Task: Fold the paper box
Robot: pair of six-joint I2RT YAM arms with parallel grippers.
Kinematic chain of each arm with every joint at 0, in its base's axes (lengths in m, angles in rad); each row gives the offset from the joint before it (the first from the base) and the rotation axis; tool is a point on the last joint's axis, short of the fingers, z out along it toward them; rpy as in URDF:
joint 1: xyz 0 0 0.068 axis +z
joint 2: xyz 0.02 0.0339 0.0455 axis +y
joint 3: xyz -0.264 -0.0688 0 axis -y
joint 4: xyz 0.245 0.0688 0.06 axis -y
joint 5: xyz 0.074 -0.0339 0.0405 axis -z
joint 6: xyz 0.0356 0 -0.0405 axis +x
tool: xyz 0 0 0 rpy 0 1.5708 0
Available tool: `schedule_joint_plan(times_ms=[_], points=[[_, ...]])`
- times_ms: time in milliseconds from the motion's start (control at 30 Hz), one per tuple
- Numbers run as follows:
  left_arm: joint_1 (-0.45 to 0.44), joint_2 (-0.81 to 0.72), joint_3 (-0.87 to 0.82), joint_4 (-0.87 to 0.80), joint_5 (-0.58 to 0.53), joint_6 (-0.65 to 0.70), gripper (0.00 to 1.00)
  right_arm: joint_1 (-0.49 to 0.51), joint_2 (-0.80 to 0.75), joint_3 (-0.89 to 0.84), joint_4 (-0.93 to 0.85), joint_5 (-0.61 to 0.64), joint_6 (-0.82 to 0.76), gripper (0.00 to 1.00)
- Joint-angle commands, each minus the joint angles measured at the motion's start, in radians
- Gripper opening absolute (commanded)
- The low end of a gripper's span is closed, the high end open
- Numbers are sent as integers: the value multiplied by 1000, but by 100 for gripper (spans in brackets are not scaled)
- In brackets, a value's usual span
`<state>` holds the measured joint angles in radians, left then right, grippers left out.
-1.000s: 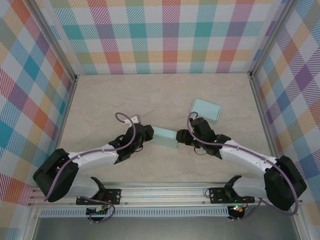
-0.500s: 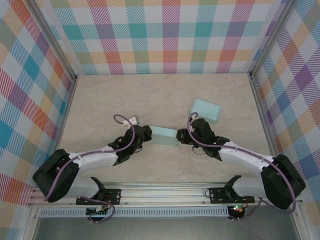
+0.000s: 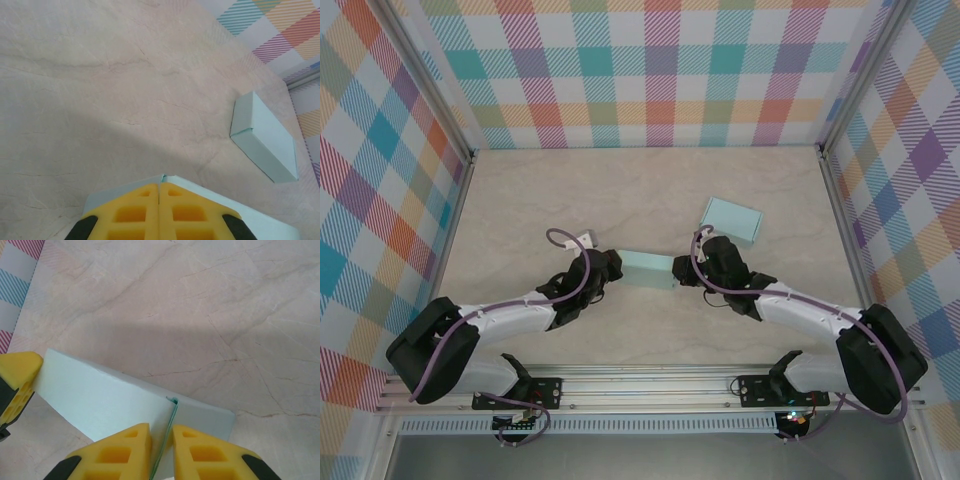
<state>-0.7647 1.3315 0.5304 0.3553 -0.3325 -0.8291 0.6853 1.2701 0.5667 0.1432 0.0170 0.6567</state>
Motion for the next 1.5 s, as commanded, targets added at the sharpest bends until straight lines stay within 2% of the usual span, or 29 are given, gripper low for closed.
schedule_joint_plan(times_ms=[0,67,200,333,467,567,700,800,900,967,1000,1100,1167,1267,1367,1467], points=[[-3,-2,-4,-284,35,88,0,8,68,-32,-220,-25,-60,21],[-3,-46,21,-308,28,146,2,8,58,-11,-247,-16,-73,25],[3,-127,63,-356,28,242,13,8,35,38,-294,-6,-93,38],[11,-189,97,-399,27,301,19,8,31,112,-340,3,-113,43],[19,-209,120,-404,36,341,23,8,38,191,-359,0,-143,48],[25,-208,140,-404,43,380,26,8,47,254,-391,4,-166,56],[40,-206,173,-392,67,476,32,7,50,325,-436,11,-198,63],[58,-203,211,-391,115,615,43,8,41,369,-476,21,-217,69],[75,-197,257,-405,221,840,70,7,16,396,-515,43,-223,76],[84,-193,283,-429,318,1011,92,2,-10,404,-548,67,-216,83],[87,-188,290,-438,359,1073,100,0,-21,404,-561,77,-211,86],[98,-169,311,-476,492,1265,100,-10,-72,399,-607,118,-185,99],[105,-138,322,-494,533,1375,100,-20,-116,389,-643,158,-157,100],[109,-78,332,-505,525,1489,100,-30,-184,373,-697,231,-120,100],[120,-23,363,-521,523,1548,100,-35,-248,360,-750,304,-93,100],[125,36,400,-534,527,1592,100,-38,-295,343,-767,327,-82,100]])
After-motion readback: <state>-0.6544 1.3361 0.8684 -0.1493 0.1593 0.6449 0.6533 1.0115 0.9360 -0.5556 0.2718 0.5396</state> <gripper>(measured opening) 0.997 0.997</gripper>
